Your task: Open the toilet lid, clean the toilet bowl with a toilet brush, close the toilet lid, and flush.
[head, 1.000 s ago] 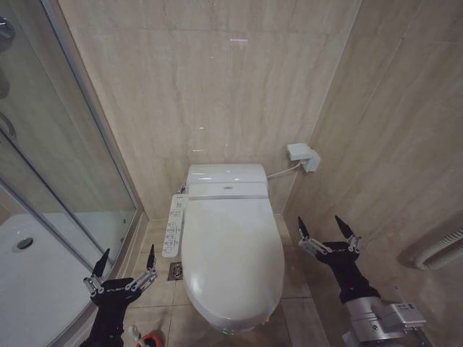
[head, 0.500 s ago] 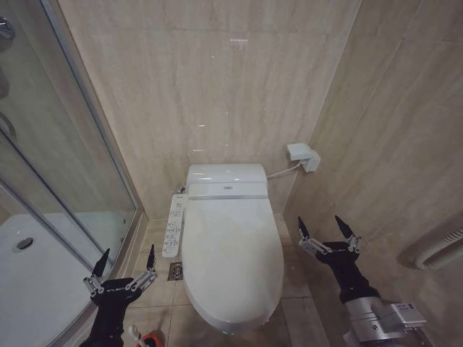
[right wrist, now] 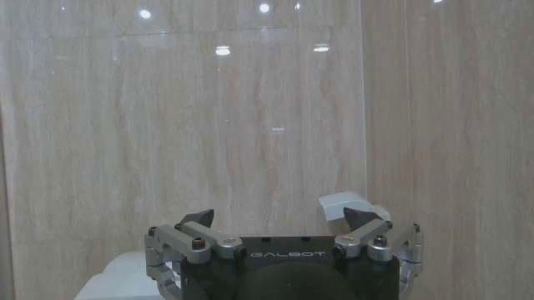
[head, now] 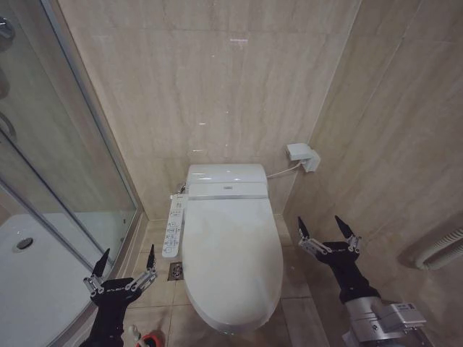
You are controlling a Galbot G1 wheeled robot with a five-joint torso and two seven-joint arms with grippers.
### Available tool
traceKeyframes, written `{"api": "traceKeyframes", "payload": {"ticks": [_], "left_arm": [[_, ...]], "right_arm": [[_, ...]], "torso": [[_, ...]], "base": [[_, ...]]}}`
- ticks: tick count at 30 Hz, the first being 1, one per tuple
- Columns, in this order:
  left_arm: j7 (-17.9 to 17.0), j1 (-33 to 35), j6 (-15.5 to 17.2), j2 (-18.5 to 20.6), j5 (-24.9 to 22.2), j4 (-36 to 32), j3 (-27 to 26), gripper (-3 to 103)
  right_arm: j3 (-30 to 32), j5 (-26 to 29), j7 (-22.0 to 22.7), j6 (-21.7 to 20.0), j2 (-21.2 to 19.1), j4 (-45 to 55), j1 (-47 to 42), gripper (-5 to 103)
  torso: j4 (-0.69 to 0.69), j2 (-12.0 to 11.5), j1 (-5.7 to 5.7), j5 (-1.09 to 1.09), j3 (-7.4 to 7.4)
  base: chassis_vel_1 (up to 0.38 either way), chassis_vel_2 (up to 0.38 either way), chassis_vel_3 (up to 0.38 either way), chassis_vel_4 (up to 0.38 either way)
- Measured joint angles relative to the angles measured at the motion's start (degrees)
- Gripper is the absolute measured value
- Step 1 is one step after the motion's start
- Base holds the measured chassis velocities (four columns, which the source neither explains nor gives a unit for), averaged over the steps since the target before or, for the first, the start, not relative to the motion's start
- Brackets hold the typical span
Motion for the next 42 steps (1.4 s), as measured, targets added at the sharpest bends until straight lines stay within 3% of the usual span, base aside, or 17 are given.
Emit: {"api": "traceKeyframes", "payload": {"ticks": [28, 32, 33, 42], "left_arm": [[0.2, -0.5, 0.4, 0.0, -0.1, 0.1, -0.1, 100], [3.3, -6.4, 5.7, -0.7, -1.9, 2.6, -2.0, 100], [3.3, -6.4, 5.7, -0.7, -1.9, 2.6, -2.0, 100], [11.4, -21.9, 19.8, -2.6, -6.7, 9.2, -6.8, 100]], "right_arm": [[0.0, 0.0, 0.0, 0.0, 0.0, 0.0, 0.0, 100], [0.0, 0.0, 0.0, 0.0, 0.0, 0.0, 0.0, 100], [0.0, 0.0, 0.0, 0.0, 0.0, 0.0, 0.0, 100], [0.0, 0.0, 0.0, 0.0, 0.0, 0.0, 0.0, 100]], "torso": [[0.01, 0.0, -0.01, 0.0, 0.0], [0.0, 0.0, -0.01, 0.0, 0.0], [0.0, 0.0, -0.01, 0.0, 0.0], [0.0, 0.0, -0.01, -0.01, 0.01]], "base": [[0.0, 0.0, 0.0, 0.0], [0.0, 0.0, 0.0, 0.0], [0.0, 0.0, 0.0, 0.0], [0.0, 0.0, 0.0, 0.0]]}}
